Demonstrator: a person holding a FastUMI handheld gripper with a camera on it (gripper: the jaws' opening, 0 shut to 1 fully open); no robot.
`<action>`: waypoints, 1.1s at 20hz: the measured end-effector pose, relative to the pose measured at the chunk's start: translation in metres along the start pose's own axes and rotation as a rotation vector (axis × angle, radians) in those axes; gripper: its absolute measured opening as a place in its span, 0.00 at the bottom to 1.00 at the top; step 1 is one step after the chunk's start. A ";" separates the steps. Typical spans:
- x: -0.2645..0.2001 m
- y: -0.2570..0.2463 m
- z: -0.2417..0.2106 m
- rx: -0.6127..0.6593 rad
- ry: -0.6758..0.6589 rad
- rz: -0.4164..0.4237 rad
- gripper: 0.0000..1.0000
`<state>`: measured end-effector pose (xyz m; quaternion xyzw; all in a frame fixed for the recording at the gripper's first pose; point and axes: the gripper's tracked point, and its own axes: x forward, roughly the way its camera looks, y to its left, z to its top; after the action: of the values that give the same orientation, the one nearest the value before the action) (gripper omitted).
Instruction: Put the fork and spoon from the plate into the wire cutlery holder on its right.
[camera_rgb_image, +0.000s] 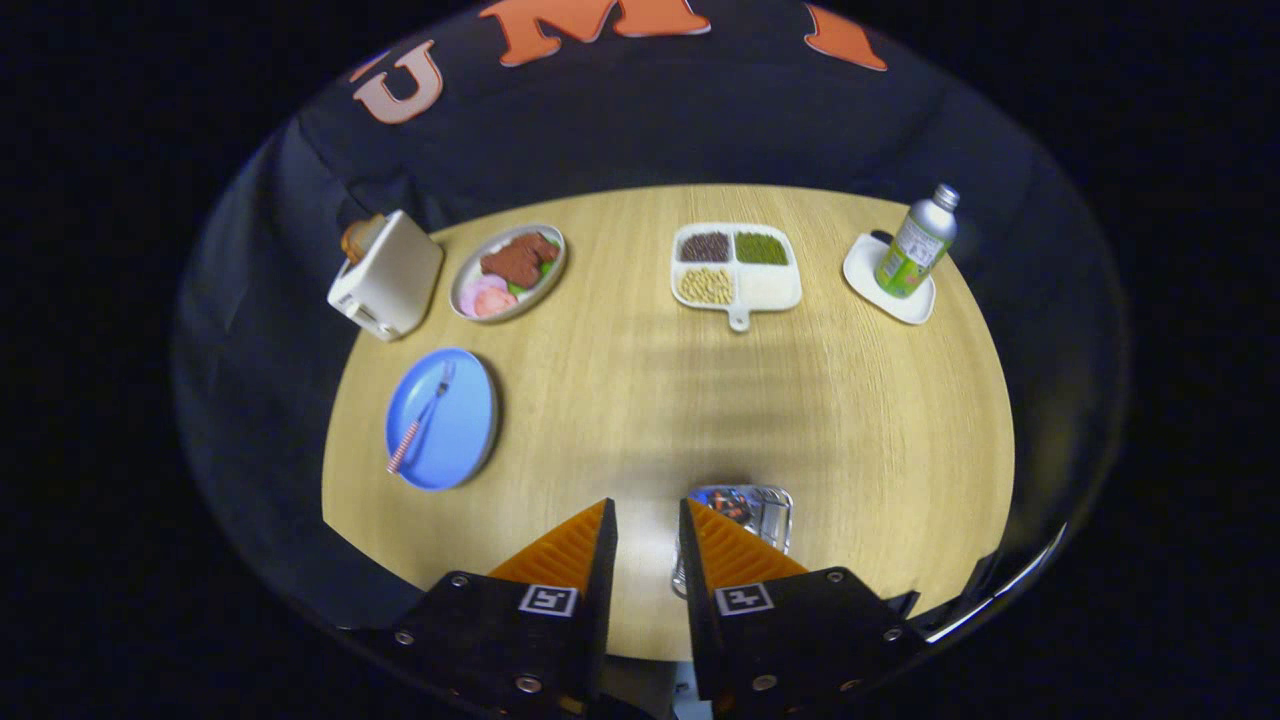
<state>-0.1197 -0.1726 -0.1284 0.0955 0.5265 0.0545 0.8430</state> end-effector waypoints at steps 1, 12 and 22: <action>-0.004 0.013 0.011 -0.006 -0.068 0.021 0.43; -0.030 0.178 0.066 -0.141 -0.583 0.045 0.93; 0.064 0.275 0.036 -0.144 -0.500 0.038 0.95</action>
<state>-0.0562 0.1045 -0.1093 0.0557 0.2949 0.0823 0.9503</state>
